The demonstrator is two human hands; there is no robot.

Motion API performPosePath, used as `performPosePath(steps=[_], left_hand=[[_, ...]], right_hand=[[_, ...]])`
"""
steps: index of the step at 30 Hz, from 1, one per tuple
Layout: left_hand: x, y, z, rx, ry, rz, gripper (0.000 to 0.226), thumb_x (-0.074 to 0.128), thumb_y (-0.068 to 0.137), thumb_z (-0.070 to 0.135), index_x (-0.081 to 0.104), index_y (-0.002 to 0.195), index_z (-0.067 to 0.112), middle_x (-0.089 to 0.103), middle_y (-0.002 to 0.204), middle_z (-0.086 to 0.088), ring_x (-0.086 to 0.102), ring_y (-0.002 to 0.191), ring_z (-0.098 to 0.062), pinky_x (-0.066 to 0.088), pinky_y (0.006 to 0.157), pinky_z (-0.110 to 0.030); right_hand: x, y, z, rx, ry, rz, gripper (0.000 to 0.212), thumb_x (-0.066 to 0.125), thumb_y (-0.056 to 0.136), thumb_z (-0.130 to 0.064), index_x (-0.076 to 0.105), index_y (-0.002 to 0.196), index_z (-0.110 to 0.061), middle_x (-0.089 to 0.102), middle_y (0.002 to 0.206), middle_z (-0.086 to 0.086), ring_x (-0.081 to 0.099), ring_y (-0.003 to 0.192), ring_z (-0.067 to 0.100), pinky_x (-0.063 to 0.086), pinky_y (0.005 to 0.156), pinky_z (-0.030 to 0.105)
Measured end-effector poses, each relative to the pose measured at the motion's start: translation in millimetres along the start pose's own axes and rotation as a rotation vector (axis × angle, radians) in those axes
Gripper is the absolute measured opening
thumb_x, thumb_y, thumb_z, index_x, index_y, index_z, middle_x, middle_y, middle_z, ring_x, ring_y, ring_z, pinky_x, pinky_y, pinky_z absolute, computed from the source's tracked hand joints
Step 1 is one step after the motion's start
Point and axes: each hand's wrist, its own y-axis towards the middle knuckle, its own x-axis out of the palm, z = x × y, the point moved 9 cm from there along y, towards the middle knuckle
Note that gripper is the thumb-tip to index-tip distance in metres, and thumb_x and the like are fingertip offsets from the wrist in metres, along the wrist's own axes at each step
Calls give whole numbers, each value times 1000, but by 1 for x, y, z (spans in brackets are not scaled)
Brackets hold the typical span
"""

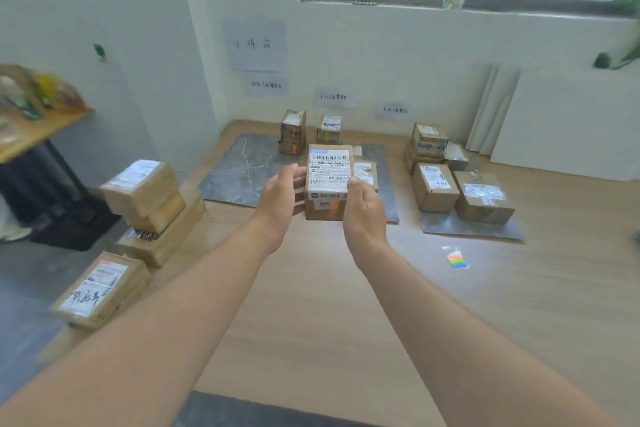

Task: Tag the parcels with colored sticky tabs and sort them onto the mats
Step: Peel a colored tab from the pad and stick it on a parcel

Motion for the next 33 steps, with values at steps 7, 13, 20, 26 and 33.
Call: performPosePath(steps=[7, 13, 20, 26, 33], left_hand=[[-38, 13, 40, 9, 21, 51, 38, 35, 104, 38, 68, 109, 21, 76, 96, 4, 69, 93, -20, 53, 81, -31], [-87, 71, 36, -32, 26, 87, 36, 36, 103, 41, 67, 111, 26, 75, 100, 9, 67, 92, -18, 49, 84, -34], [-145, 186, -3, -139, -4, 23, 33, 36, 102, 39, 67, 103, 28, 76, 98, 8, 69, 88, -12, 52, 73, -27], [-181, 281, -50, -234, -6, 16, 32, 38, 101, 35, 69, 93, 31, 77, 78, 4, 69, 76, -12, 52, 71, -25], [-186, 348, -106, -324, 7, 65, 28, 43, 100, 32, 68, 88, 29, 74, 87, -1, 69, 78, -15, 55, 79, -32]], right_hand=[[41, 17, -35, 0, -13, -88, 37, 38, 102, -41, 72, 105, -28, 74, 101, -10, 69, 96, 9, 55, 88, 35], [109, 55, -24, 36, 9, -148, 35, 38, 106, -39, 67, 121, -26, 70, 109, -13, 62, 100, 2, 47, 80, 25], [211, 123, 28, 141, -13, -116, 33, 41, 105, -34, 60, 129, -24, 68, 118, -9, 59, 101, -3, 43, 73, 16], [277, 174, 79, 243, -72, -62, 26, 44, 99, -37, 57, 122, -35, 64, 118, -14, 58, 104, -3, 50, 88, 24], [307, 219, 140, 350, -139, -98, 35, 41, 90, -39, 67, 113, -41, 72, 107, -24, 65, 104, 0, 52, 98, 38]])
